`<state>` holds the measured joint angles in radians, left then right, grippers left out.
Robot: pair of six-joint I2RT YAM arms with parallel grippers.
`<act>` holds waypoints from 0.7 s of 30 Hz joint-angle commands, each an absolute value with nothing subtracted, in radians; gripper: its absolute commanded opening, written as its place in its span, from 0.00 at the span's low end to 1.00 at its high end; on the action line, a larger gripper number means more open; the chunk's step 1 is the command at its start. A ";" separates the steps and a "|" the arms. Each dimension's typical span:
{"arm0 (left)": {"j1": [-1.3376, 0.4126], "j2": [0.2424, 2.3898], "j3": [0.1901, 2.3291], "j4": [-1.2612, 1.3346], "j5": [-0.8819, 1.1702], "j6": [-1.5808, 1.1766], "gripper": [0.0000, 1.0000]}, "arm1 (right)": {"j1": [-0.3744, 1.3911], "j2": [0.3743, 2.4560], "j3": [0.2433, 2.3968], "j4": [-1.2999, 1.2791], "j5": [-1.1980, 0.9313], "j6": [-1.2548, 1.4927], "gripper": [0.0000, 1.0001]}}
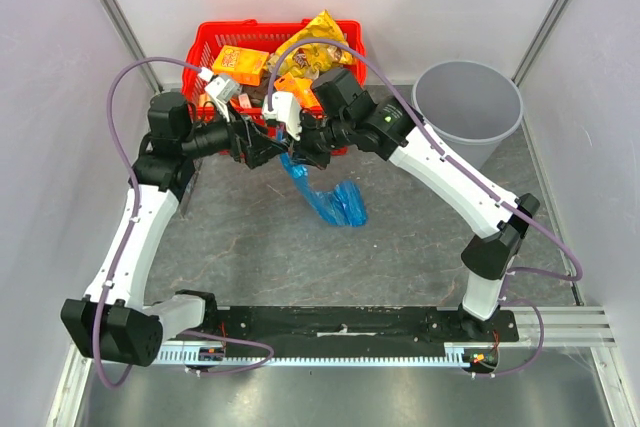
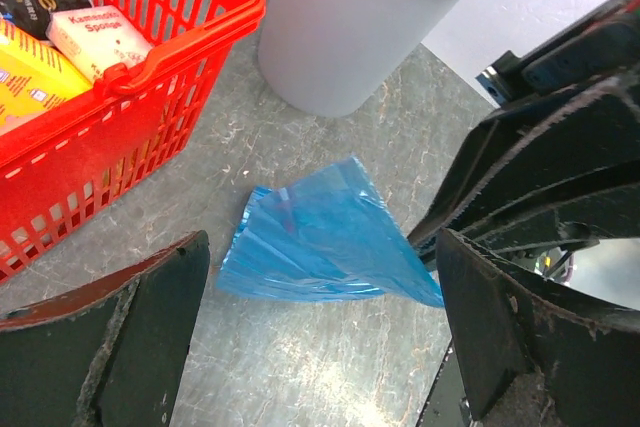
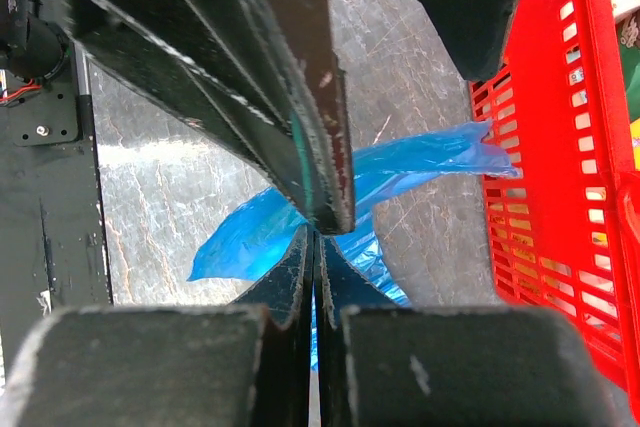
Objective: Put the trash bags into the trash bin
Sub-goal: Unfold the trash bag at the center of the board.
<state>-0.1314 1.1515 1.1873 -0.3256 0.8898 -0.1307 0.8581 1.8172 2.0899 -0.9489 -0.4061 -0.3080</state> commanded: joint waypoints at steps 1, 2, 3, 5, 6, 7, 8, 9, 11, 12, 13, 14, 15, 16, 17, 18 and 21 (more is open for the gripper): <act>-0.135 1.163 1.180 -0.278 0.855 -0.172 1.00 | 0.865 1.804 2.092 -0.907 -0.420 -0.291 0.00; -0.138 1.169 1.180 -0.275 0.848 -0.173 1.00 | 0.865 1.804 2.092 -0.905 -0.419 -0.290 0.00; -0.138 1.173 1.180 -0.272 0.848 -0.176 0.99 | 0.865 1.804 2.091 -0.904 -0.419 -0.287 0.00; -0.137 1.189 1.183 -0.261 0.851 -0.186 0.95 | 0.868 1.804 2.086 -0.902 -0.417 -0.287 0.00; -0.138 1.195 1.186 -0.258 0.856 -0.192 0.93 | 0.868 1.804 2.086 -0.900 -0.416 -0.287 0.00; -0.140 1.204 1.189 -0.258 0.859 -0.195 0.89 | 0.871 1.804 2.083 -0.899 -0.414 -0.285 0.00; -0.141 1.213 1.192 -0.256 0.865 -0.198 0.85 | 0.870 1.804 2.083 -0.896 -0.413 -0.284 0.00; -0.143 1.219 1.195 -0.256 0.873 -0.202 0.81 | 0.870 1.804 2.082 -0.891 -0.413 -0.282 0.00; -0.144 1.236 1.196 -0.247 0.897 -0.216 0.70 | 0.873 1.802 2.076 -0.888 -0.405 -0.276 0.00; -0.144 1.242 1.197 -0.242 0.911 -0.224 0.64 | 0.874 1.802 2.075 -0.887 -0.399 -0.275 0.00; -0.146 1.246 1.197 -0.239 0.925 -0.227 0.58 | 0.873 1.802 2.074 -0.884 -0.390 -0.273 0.00; -0.146 1.249 1.195 -0.235 0.936 -0.230 0.51 | 0.873 1.802 2.069 -0.881 -0.382 -0.273 0.00; -0.146 1.249 1.190 -0.230 0.943 -0.233 0.44 | 0.874 1.801 2.066 -0.881 -0.371 -0.272 0.00; -0.146 1.247 1.187 -0.227 0.954 -0.233 0.37 | 0.874 1.799 2.063 -0.877 -0.365 -0.270 0.00; -0.144 1.246 1.183 -0.226 0.957 -0.233 0.26 | 0.874 1.798 2.057 -0.874 -0.361 -0.268 0.00; -0.144 1.243 1.180 -0.224 0.956 -0.232 0.16 | 0.874 1.798 2.054 -0.873 -0.350 -0.265 0.00; -0.144 1.229 1.177 -0.236 0.943 -0.215 0.02 | 0.874 1.792 2.045 -0.873 -0.304 -0.262 0.15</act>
